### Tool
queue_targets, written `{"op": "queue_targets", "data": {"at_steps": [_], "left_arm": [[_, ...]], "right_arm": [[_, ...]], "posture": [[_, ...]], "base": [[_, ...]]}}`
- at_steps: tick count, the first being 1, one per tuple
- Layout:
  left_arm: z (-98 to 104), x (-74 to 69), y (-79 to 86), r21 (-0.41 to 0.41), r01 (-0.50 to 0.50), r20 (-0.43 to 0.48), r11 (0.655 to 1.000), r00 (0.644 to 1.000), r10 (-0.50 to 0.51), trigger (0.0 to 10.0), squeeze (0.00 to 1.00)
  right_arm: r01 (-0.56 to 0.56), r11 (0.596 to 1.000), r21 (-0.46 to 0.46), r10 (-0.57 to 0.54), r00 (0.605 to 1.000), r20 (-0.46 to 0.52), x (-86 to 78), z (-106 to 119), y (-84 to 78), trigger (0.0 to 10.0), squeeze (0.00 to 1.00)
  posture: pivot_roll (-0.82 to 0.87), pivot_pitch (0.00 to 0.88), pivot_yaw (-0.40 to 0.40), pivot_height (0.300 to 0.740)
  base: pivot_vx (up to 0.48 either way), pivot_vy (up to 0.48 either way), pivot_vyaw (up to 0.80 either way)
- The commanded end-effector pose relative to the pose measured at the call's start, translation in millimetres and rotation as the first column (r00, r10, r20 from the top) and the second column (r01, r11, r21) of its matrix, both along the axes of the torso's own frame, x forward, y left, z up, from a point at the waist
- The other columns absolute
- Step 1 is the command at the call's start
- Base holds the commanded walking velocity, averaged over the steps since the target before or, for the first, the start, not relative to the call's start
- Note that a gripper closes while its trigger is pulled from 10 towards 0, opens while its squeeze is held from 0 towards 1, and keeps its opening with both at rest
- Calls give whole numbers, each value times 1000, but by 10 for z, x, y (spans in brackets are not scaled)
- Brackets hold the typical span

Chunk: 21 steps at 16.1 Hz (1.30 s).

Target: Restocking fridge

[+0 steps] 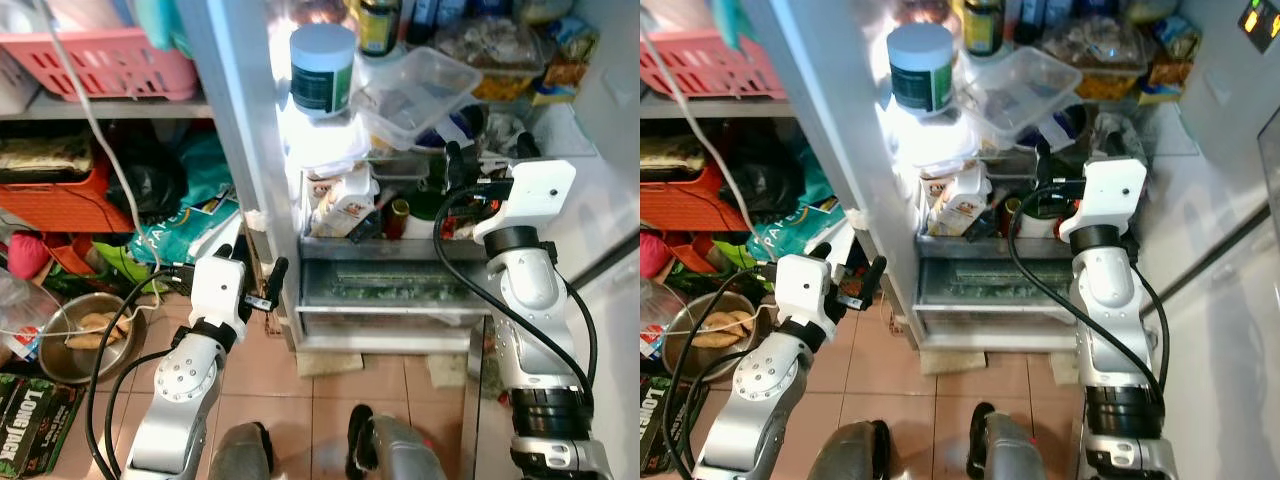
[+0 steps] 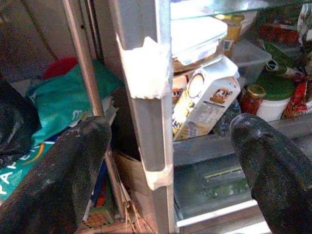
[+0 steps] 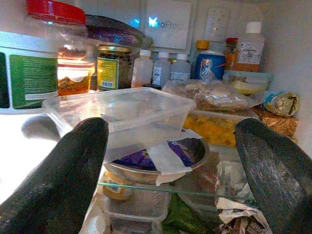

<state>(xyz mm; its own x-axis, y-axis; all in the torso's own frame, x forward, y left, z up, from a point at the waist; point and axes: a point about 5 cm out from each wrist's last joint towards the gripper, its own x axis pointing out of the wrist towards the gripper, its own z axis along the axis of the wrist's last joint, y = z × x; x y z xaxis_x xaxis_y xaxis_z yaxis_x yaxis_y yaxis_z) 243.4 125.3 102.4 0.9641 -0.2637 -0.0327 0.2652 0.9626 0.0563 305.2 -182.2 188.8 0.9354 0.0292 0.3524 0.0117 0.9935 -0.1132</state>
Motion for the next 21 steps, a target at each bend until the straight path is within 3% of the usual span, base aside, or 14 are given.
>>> {"op": "queue_targets", "data": {"at_steps": [1, 14, 18, 21], "left_arm": [[-39, 6, 23, 11, -13, -9, 1000, 1000, 13, 10000, 0], [-57, 32, 26, 7, -12, -3, 1000, 1000, 12, 10000, 0], [-54, 42, 29, 6, -13, 3, 1000, 1000, 13, 10000, 0], [-51, 46, 41, 3, -18, 8, 1000, 1000, 18, 10000, 0]], "right_arm": [[-8, 1000, 0, 8, 1000, -12, -31, 12, 19, 10000, 0], [-42, 999, 1, 42, 997, -61, -39, -10, 68, 10000, 0], [-65, 998, -14, 64, 995, -71, -61, -31, 61, 10000, 0], [-48, 997, -62, 40, 992, -117, -150, -146, -74, 10000, 0]], "posture": [[66, 101, 6, 740], [60, 109, 13, 740], [58, 108, 11, 740], [56, 107, 9, 740]], "base": [[-382, 0, 0], [-385, 0, 0], [0, 0, 0], [0, 0, 0]]}}
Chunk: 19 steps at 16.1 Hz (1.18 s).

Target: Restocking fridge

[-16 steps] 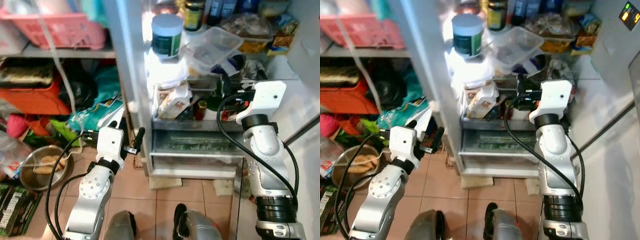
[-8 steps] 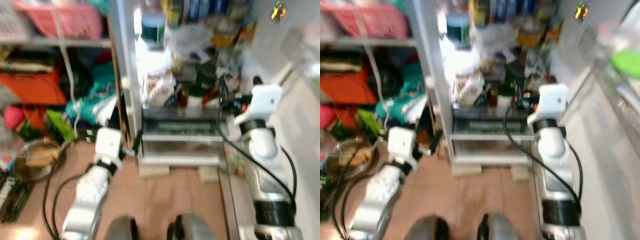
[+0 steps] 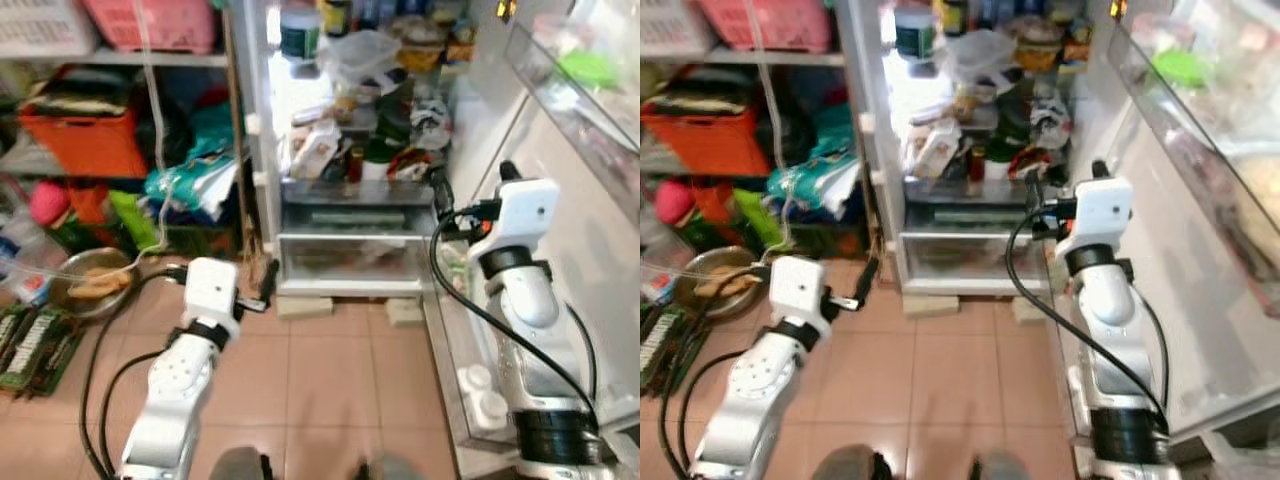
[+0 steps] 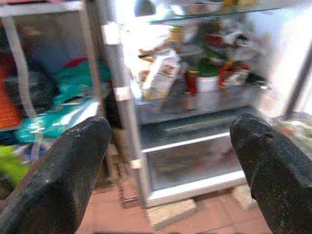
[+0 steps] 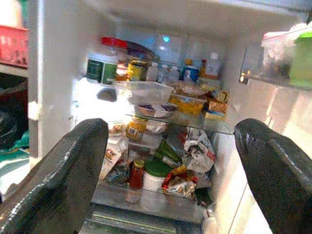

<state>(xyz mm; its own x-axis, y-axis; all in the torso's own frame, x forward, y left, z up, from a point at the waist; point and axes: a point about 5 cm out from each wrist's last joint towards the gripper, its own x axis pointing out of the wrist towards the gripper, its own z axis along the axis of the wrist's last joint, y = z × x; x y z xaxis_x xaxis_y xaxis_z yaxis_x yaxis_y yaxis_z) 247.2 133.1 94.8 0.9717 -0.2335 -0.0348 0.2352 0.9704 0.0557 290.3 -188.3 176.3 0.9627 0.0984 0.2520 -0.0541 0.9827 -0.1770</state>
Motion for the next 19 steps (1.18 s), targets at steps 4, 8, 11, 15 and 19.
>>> {"op": "queue_targets", "data": {"at_steps": [4, 8, 11, 15, 19], "left_arm": [[28, 16, -4, -17, -12, 11, 1000, 1000, 12, 10000, 0], [17, 31, -8, -31, -1, -3, 1000, 1000, 1, 10000, 0], [19, 31, -8, -31, -2, -5, 1000, 1000, 2, 10000, 0], [17, 12, -11, -21, 2, -1, 1000, 1000, -2, 10000, 0], [54, 15, -11, -39, 40, 25, 998, 999, -39, 10000, 0]], "right_arm": [[67, 997, -40, -73, 982, -174, -304, -444, -328, 10000, 0], [64, 997, -44, -72, 978, -197, -327, -522, -311, 10000, 0], [70, 997, -45, -77, 980, -184, -297, -497, -306, 10000, 0], [207, 975, -79, -220, 947, -233, -336, -625, -479, 10000, 0], [335, 938, -85, -346, 909, -231, -246, -604, -630, 10000, 0]], "posture": [[48, 107, 7, 740], [43, 103, 14, 740], [48, 104, 9, 740], [47, 109, 8, 740], [45, 108, 13, 740]], "base": [[0, 0, 0], [-208, 235, 0], [-300, 379, 0], [-150, 189, 0], [0, 0, 0]]}}
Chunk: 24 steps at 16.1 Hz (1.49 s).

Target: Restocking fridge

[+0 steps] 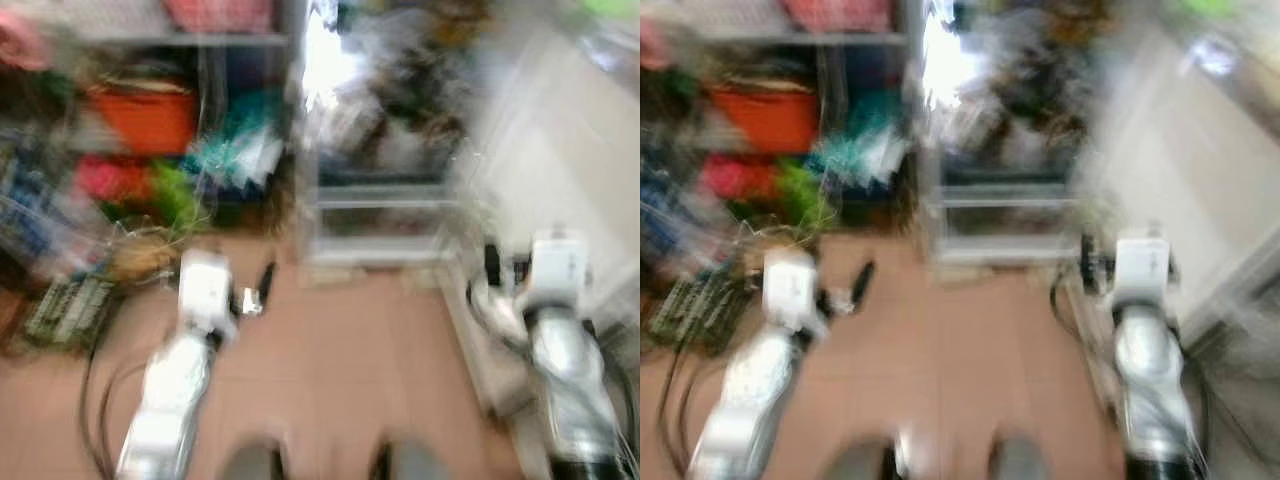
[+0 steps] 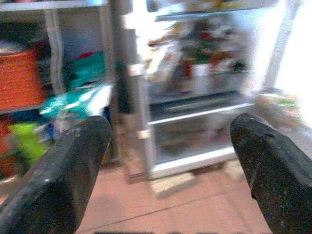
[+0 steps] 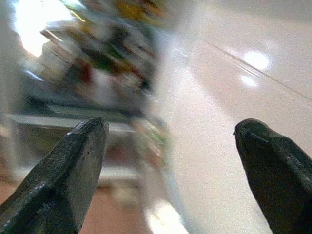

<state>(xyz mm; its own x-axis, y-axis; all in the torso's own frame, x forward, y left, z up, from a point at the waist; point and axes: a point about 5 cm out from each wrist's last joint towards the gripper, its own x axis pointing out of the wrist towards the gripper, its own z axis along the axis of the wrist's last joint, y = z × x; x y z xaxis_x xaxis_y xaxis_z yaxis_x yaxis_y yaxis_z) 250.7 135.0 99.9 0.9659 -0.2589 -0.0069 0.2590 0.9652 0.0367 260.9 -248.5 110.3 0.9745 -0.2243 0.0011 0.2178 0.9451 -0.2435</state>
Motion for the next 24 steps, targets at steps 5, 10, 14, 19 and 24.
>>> {"op": "queue_targets", "data": {"at_steps": [5, 10, 14, 19, 24], "left_arm": [[16, -29, -40, -23, 29, 13, 999, 1000, -28, 10000, 0], [9, -44, -32, -21, 18, 4, 1000, 1000, -18, 10000, 0], [22, -77, 3, -17, 10, 4, 1000, 1000, -10, 10000, 0], [27, -103, 19, -13, 4, 10, 1000, 1000, -3, 10000, 0], [27, -96, 8, -14, 4, 10, 1000, 1000, -4, 10000, 0]], "right_arm": [[95, 995, 12, -95, 994, 54, 188, 144, -102, 10000, 0], [167, 984, 68, -174, 980, 97, 438, 283, -129, 10000, 0], [60, 990, 131, -78, 987, 138, 735, 436, 46, 10000, 0], [17, 990, 139, -36, 990, 133, 732, 360, 148, 10000, 0], [35, 991, 130, -53, 989, 138, 725, 363, 86, 10000, 0]], "posture": [[47, 111, 12, 740], [56, 122, 13, 740], [78, 137, 12, 740], [78, 140, 9, 740], [72, 142, 5, 740]], "base": [[0, 0, -568], [0, 0, -344], [0, 0, 0], [155, 0, 0], [314, 0, 0]]}}
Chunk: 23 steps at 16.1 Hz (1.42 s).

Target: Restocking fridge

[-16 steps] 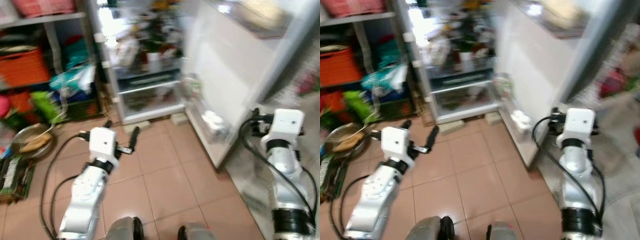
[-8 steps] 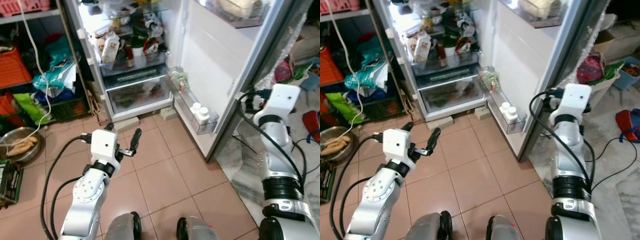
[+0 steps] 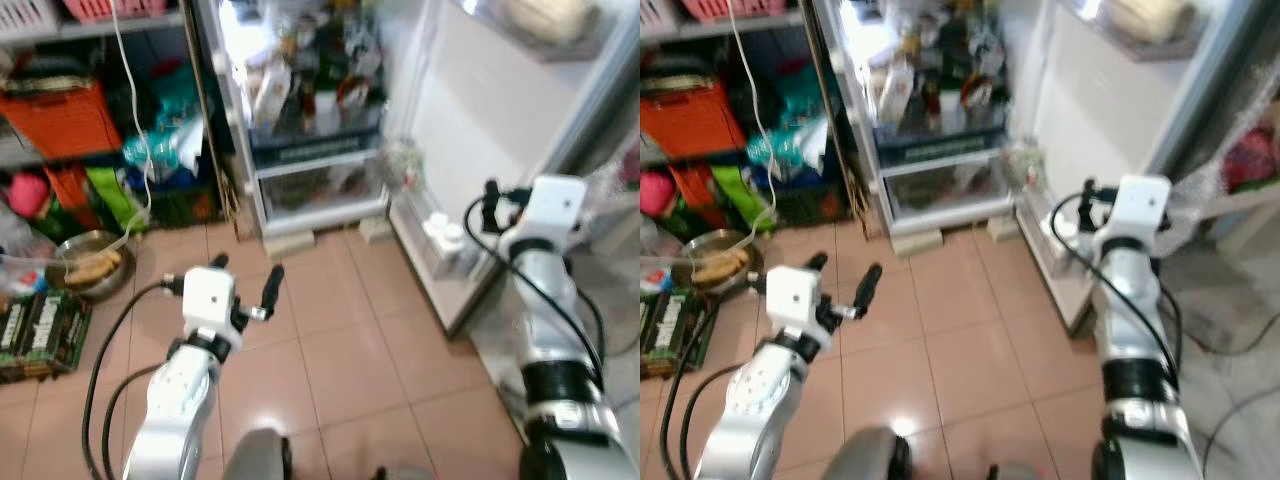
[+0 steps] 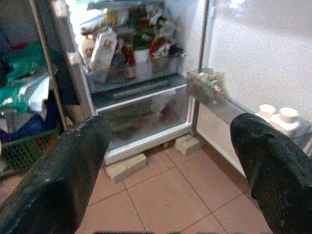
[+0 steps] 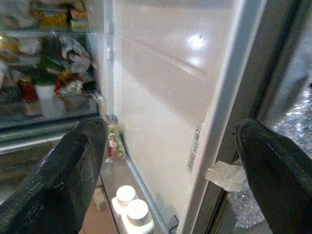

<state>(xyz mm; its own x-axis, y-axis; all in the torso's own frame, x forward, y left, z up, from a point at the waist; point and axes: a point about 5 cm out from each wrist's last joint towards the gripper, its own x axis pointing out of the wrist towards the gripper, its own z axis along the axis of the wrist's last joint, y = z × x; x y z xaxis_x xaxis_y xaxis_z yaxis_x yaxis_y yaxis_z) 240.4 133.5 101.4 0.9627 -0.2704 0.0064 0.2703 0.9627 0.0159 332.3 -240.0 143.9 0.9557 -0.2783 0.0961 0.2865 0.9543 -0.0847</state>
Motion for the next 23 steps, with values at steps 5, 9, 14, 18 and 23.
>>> {"op": "queue_targets", "data": {"at_steps": [5, 9, 14, 18, 23], "left_arm": [[-2, 1, 13, 2, -11, -5, 1000, 1000, 11, 10000, 0], [-18, -3, 25, 10, -19, -16, 1000, 1000, 20, 10000, 0], [-22, -1, 23, 15, -17, -21, 1000, 1000, 17, 10000, 0], [-20, -1, 21, 20, -16, -22, 1000, 1000, 16, 10000, 0], [-31, -27, 24, 26, -21, -29, 999, 999, 22, 10000, 0]], "right_arm": [[18, 999, -43, -17, 1000, 20, -4, 51, -23, 10000, 0], [37, 998, -42, -36, 999, 25, -13, 47, -52, 10000, 0], [28, 999, -23, -27, 998, 52, 161, 183, -44, 10000, 0], [79, 996, -49, -76, 996, 48, 292, 285, -41, 10000, 0], [34, 998, 43, -35, 999, 17, 535, 330, 247, 10000, 0]], "posture": [[71, 137, 1, 740], [76, 137, 0, 740], [85, 135, 2, 740], [96, 135, -1, 740], [102, 141, -2, 740]], "base": [[258, 0, 0], [0, 0, 0], [0, 0, 0], [0, 0, 0], [0, 0, 0]]}}
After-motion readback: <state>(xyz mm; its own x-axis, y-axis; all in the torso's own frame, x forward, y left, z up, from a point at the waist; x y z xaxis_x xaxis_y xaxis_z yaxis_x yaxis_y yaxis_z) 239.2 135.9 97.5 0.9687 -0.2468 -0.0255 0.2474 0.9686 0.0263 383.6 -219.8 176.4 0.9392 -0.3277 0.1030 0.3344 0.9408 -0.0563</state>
